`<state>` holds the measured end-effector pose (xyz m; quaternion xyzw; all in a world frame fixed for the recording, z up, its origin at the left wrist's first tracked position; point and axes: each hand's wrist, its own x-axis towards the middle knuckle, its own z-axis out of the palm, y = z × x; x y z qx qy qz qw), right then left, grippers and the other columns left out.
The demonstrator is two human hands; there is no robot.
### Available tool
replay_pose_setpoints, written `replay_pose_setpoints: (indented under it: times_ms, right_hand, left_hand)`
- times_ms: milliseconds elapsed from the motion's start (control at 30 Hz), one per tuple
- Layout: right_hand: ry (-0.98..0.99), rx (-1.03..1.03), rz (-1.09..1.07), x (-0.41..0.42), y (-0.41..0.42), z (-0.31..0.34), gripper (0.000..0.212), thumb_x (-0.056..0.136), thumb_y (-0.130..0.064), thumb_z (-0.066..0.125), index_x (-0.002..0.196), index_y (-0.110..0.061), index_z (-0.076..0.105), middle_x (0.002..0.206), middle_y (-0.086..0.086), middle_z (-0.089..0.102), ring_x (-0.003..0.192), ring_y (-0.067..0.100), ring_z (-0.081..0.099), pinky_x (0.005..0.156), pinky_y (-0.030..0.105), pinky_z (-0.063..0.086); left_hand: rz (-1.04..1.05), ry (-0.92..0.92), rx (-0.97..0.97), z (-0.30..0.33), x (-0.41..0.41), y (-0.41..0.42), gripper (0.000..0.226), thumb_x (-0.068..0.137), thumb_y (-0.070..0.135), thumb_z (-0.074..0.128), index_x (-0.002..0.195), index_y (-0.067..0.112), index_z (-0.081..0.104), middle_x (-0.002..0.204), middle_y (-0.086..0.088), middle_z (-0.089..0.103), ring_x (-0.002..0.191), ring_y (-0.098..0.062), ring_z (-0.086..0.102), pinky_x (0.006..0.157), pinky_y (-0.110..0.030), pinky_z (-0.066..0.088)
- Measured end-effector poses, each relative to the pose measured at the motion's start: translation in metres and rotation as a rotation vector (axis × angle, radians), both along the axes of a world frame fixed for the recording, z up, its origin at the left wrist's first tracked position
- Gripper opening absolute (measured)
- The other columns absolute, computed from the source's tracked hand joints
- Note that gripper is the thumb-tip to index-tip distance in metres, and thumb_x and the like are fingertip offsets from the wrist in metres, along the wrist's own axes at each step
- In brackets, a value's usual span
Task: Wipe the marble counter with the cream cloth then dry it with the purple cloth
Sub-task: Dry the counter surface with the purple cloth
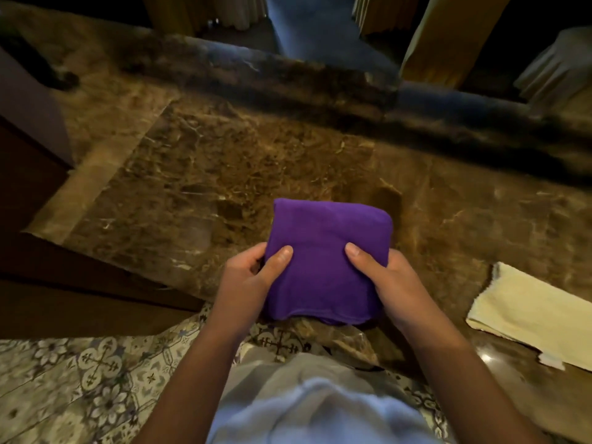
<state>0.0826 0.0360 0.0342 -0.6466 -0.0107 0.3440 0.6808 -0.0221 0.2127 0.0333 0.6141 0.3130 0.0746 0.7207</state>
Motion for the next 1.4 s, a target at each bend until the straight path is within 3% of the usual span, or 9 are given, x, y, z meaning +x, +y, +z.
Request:
replay_pose_setpoints:
  times_ms: [233, 400, 467, 533, 600, 667, 833, 1000, 1400]
  right_hand:
    - [0.044, 0.016, -0.207, -0.018, 0.03, 0.0, 0.029, 0.074, -0.041, 0.077, 0.097, -0.026, 0.083, 0.108, 0.008, 0.081, 0.104, 0.024, 0.075, 0.099, 0.045, 0.056]
    - [-0.368, -0.248, -0.452, -0.012, 0.02, 0.02, 0.008, 0.096, -0.023, 0.067, 0.1, -0.027, 0.073, 0.085, -0.021, 0.079, 0.084, -0.005, 0.072, 0.073, 0.017, 0.056]
    - [-0.589, -0.475, -0.31, -0.009, 0.008, 0.019, 0.011, 0.099, -0.034, 0.065, 0.107, -0.031, 0.071, 0.096, -0.014, 0.077, 0.092, 0.005, 0.07, 0.081, 0.032, 0.055]
    - [-0.726, -0.779, 0.005, -0.016, 0.001, 0.003, 0.039, 0.096, -0.053, 0.057, 0.122, -0.026, 0.067, 0.115, -0.002, 0.072, 0.109, 0.016, 0.066, 0.095, 0.041, 0.05]
    - [-0.688, -0.969, 0.244, -0.038, -0.001, -0.02, 0.074, 0.088, -0.076, 0.045, 0.136, -0.023, 0.062, 0.144, 0.003, 0.06, 0.139, 0.024, 0.051, 0.116, 0.048, 0.038]
    - [-0.572, -0.966, 0.231, -0.071, 0.003, -0.026, 0.082, 0.083, -0.087, 0.034, 0.138, -0.033, 0.061, 0.158, -0.006, 0.046, 0.152, 0.015, 0.031, 0.125, 0.051, 0.023]
    - [-0.648, -1.052, -0.172, -0.106, 0.026, -0.045, 0.062, 0.097, -0.067, 0.032, 0.141, -0.032, 0.058, 0.162, -0.004, 0.042, 0.155, 0.019, 0.025, 0.125, 0.054, 0.019]
    - [-0.689, -1.34, -0.097, -0.062, 0.048, -0.084, 0.068, 0.093, -0.066, 0.033, 0.155, -0.036, 0.037, 0.17, 0.004, 0.026, 0.158, 0.031, 0.013, 0.125, 0.059, 0.01]
    - [-0.751, -1.389, -0.066, 0.167, 0.104, -0.088, 0.071, 0.097, -0.066, 0.026, 0.159, -0.032, 0.029, 0.171, 0.01, 0.022, 0.158, 0.036, 0.013, 0.124, 0.064, 0.009]
  left_hand:
    - [-0.289, 0.018, -0.008, -0.002, 0.028, 0.054, 0.014, 0.096, 0.016, 0.063, 0.1, 0.015, 0.076, 0.091, 0.003, 0.081, 0.085, -0.006, 0.073, 0.076, -0.021, 0.058]
    - [-0.443, -0.042, 0.308, -0.007, 0.034, 0.116, 0.022, 0.099, 0.019, 0.062, 0.12, 0.017, 0.07, 0.111, 0.008, 0.074, 0.097, 0.002, 0.069, 0.084, -0.015, 0.052]
    - [-0.446, -0.051, 0.655, -0.018, 0.036, 0.157, 0.026, 0.098, 0.025, 0.064, 0.123, 0.02, 0.069, 0.122, 0.006, 0.07, 0.11, -0.005, 0.065, 0.097, -0.023, 0.05]
    - [-0.478, -0.013, 0.997, -0.036, 0.038, 0.2, 0.032, 0.097, 0.029, 0.064, 0.126, 0.014, 0.067, 0.135, -0.006, 0.064, 0.127, -0.02, 0.057, 0.109, -0.033, 0.039]
    - [-0.492, 0.094, 1.18, -0.055, 0.038, 0.239, 0.045, 0.096, 0.037, 0.06, 0.131, 0.009, 0.063, 0.144, -0.016, 0.056, 0.14, -0.033, 0.046, 0.116, -0.042, 0.032]
    - [-0.447, 0.217, 1.274, -0.071, 0.031, 0.269, 0.052, 0.098, 0.041, 0.055, 0.138, 0.008, 0.057, 0.153, -0.02, 0.048, 0.148, -0.039, 0.034, 0.119, -0.054, 0.028]
    - [-0.409, 0.326, 1.352, -0.095, 0.011, 0.286, 0.062, 0.103, 0.048, 0.042, 0.152, 0.009, 0.038, 0.165, -0.019, 0.03, 0.155, -0.038, 0.019, 0.122, -0.059, 0.013]
    - [-0.416, 0.359, 1.372, -0.096, 0.015, 0.282, 0.077, 0.098, 0.063, 0.025, 0.156, 0.012, 0.032, 0.168, -0.017, 0.024, 0.157, -0.035, 0.013, 0.124, -0.055, 0.008]
    - [-0.423, 0.388, 1.436, -0.099, 0.023, 0.279, 0.077, 0.1, 0.063, 0.022, 0.159, 0.014, 0.028, 0.17, -0.016, 0.019, 0.158, -0.034, 0.01, 0.125, -0.055, 0.009]
